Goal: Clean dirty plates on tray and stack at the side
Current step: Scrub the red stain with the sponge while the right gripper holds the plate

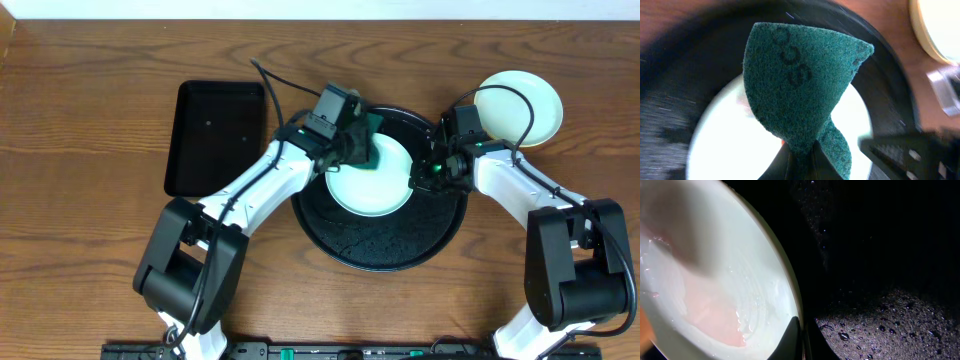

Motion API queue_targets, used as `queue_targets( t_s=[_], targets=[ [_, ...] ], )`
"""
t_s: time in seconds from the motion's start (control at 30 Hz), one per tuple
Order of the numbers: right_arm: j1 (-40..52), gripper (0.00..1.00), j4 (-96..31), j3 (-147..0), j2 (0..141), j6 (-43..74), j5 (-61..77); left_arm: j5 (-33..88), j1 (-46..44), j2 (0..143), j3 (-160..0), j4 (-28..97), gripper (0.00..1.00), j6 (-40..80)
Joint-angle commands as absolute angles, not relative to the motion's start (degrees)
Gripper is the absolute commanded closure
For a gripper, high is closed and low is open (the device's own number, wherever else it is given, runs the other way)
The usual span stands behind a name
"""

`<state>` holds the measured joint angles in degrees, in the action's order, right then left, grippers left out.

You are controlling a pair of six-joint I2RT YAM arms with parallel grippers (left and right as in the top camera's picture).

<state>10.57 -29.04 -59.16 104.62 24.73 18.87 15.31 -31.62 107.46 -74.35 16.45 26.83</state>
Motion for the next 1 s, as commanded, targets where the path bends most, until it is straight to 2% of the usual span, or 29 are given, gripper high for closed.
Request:
queue_targets(
  t_s=[0.0,0.2,0.57,0.77,0.97],
  targets=[
    [10.39,0.99,-29.34,-59.37,105.1,23.73,16.32,20.75,-33.01,107.09,-72.71,16.56,0.92,27.22],
    [10.39,0.99,-29.39,-59.37,105.12,23.73,16.34,15.57,-34.17,109.73,-71.81,17.43,0.92,27.24],
    [10.5,0.99,-29.65,-59.37,105.12,23.73,16.34,-8.62,-34.04,115.98,-71.79,23.14,0.92,25.1],
    [10.61,0.99,-29.71,-59.37,105.12,23.73,16.32,-20.23,-33.61,111.72,-72.31,22.83,0.92,25.12],
    [10.61,0.99,-29.74,-59.37,105.1,23.7,16.32,-22.17,-31.24,102.65,-72.44,21.54,0.93,25.1]
  ],
)
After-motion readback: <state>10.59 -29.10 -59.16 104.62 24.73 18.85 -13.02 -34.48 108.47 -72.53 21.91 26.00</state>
